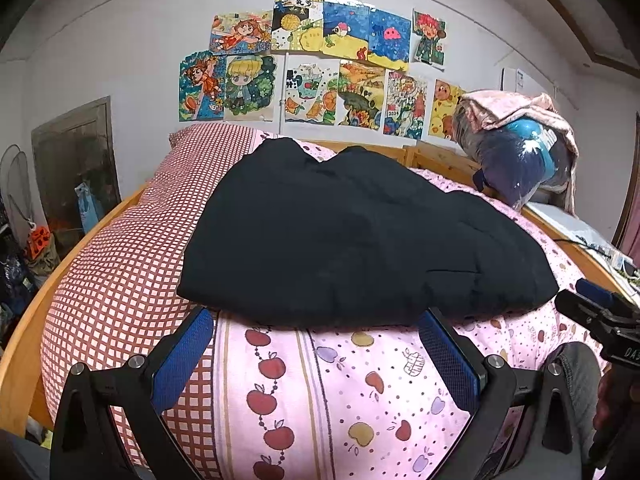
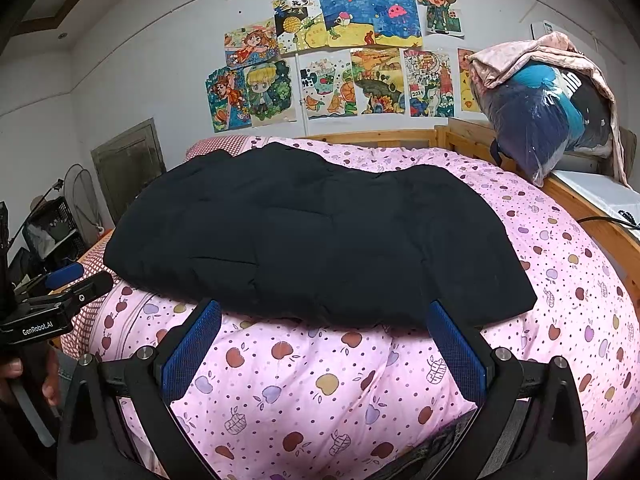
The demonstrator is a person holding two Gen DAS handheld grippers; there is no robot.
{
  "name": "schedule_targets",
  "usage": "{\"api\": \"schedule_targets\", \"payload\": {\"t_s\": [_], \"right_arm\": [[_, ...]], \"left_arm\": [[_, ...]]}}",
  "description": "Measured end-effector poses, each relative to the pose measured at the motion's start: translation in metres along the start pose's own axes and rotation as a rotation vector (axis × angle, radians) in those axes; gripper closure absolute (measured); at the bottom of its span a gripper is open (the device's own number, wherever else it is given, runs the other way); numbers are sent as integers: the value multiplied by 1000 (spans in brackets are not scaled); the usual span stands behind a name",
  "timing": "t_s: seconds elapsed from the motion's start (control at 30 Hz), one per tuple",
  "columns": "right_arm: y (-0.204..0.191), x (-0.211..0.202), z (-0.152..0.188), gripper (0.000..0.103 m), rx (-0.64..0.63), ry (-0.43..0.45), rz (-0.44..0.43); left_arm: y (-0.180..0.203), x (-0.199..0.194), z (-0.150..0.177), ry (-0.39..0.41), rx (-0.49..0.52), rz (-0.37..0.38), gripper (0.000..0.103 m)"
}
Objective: Fold large clothes
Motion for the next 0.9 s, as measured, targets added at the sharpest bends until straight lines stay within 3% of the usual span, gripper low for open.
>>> {"api": "schedule_targets", "payload": {"t_s": [0.23, 0.9], "right_arm": [[0, 0, 2, 2, 0, -3, -2], [0, 1, 7, 2, 4, -8, -3]], "left_arm": [[5, -4, -1, 12, 33, -54, 0], [7, -2, 3, 2, 36, -44, 0]]}}
Point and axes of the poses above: each gripper's, at about its wrist camera, not at the fingertips, and x roughly the way its jaws point, y to its right, z to its underside, the point moved 8 cm from there along x, roughly the way its jaws point, and after that the axes turned 15 degrees about x, right-handed, at the moved point
